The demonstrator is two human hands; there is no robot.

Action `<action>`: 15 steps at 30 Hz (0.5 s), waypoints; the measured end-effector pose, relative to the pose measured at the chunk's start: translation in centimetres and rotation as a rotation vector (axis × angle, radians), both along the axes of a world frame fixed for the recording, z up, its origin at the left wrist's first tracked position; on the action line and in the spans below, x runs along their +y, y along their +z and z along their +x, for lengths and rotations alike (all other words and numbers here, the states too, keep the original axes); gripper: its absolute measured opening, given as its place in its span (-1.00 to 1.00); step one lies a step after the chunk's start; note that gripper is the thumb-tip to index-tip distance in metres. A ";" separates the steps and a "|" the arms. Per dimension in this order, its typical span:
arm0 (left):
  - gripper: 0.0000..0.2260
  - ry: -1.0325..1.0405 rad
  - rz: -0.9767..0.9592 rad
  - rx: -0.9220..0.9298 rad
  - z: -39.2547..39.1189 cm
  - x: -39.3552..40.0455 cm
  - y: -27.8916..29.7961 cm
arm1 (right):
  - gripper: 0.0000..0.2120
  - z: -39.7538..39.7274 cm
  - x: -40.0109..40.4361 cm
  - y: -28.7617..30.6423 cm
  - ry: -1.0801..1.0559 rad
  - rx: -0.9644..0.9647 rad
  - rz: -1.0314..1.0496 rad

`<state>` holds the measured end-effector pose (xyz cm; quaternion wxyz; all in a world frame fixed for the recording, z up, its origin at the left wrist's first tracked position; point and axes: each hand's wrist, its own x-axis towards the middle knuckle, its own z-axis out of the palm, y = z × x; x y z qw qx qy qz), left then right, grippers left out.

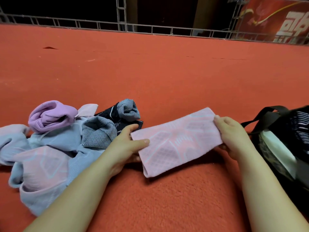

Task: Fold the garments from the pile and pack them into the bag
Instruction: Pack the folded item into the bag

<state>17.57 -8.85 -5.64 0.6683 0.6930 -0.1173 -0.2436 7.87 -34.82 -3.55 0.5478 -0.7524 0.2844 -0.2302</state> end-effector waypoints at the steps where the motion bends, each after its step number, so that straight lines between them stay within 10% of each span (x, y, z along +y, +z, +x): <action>1: -0.37 -0.048 0.069 -0.018 0.0 0.1 -0.2 | -0.71 0.2 -0.1 -0.2 -0.057 -0.045 -0.026; 4: -0.24 -0.103 0.318 -0.242 -0.4 -0.1 -0.6 | -0.82 0.6 1.0 -0.5 -0.024 -0.165 0.087; 9: -0.76 0.007 0.397 -0.719 -1.5 -0.1 0.5 | -0.70 1.1 3.7 0.1 0.322 -0.256 0.288; 15: -0.84 -0.058 0.445 -0.784 -1.9 0.0 0.7 | -0.71 0.4 7.4 0.0 0.594 -0.014 0.200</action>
